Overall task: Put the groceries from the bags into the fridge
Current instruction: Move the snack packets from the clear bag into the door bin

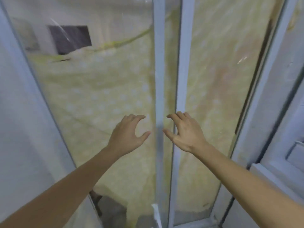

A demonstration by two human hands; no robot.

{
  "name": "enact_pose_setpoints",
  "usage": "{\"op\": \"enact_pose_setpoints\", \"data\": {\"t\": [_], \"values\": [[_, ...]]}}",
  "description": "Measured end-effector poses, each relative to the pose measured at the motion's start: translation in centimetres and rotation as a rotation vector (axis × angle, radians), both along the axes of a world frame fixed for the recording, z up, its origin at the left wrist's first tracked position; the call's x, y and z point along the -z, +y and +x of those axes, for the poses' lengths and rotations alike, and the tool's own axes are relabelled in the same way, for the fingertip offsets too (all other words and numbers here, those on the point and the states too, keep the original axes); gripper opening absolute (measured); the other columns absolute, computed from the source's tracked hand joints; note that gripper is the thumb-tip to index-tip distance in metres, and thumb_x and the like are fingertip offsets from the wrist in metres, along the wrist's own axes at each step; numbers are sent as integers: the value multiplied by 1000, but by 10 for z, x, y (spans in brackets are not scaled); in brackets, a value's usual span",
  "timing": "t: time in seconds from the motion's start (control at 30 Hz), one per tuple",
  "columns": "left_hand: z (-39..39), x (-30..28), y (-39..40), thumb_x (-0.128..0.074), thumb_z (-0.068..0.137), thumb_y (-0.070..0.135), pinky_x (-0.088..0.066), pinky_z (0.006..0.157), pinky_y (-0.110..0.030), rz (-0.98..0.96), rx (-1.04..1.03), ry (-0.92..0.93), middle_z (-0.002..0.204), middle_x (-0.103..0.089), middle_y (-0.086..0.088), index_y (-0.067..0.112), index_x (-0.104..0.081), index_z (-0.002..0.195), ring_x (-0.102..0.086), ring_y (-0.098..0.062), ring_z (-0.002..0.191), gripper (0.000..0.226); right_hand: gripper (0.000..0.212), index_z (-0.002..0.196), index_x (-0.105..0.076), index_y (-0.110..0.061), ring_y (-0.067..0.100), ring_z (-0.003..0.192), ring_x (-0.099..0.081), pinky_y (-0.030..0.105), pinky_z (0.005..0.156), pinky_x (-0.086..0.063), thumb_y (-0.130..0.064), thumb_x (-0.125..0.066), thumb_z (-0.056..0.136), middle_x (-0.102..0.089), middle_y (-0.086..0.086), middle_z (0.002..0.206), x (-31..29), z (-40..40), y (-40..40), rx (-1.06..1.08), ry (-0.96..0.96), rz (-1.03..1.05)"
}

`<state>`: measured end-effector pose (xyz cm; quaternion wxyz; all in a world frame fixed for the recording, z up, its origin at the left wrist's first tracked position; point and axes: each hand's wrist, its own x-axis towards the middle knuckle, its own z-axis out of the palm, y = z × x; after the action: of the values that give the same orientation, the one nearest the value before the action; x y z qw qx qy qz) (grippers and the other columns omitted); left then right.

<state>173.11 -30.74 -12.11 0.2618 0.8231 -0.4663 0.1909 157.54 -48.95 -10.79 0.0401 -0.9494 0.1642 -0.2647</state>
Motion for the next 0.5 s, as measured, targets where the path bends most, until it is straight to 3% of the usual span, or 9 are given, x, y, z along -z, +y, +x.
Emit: {"op": "enact_pose_setpoints", "data": {"t": [0.33,0.5], "values": [[106,69,266,-64,89,59,-52,90,-41,-36,-471,193,124,-57,7,31,-50,143,-51,-18,117,63,71,140,-54,-22,28,116,-53,44,88,-50,-65,-37,87,-61,0,126,54,195,198,-474,101,5],[133,109,378,-64,93,51,-40,92,-28,-45,-656,305,128,-54,11,34,-48,145,-44,-11,126,58,59,141,-53,-22,26,111,-53,40,81,-49,-55,-48,92,-59,-1,125,105,269,299,-706,133,45]]}}
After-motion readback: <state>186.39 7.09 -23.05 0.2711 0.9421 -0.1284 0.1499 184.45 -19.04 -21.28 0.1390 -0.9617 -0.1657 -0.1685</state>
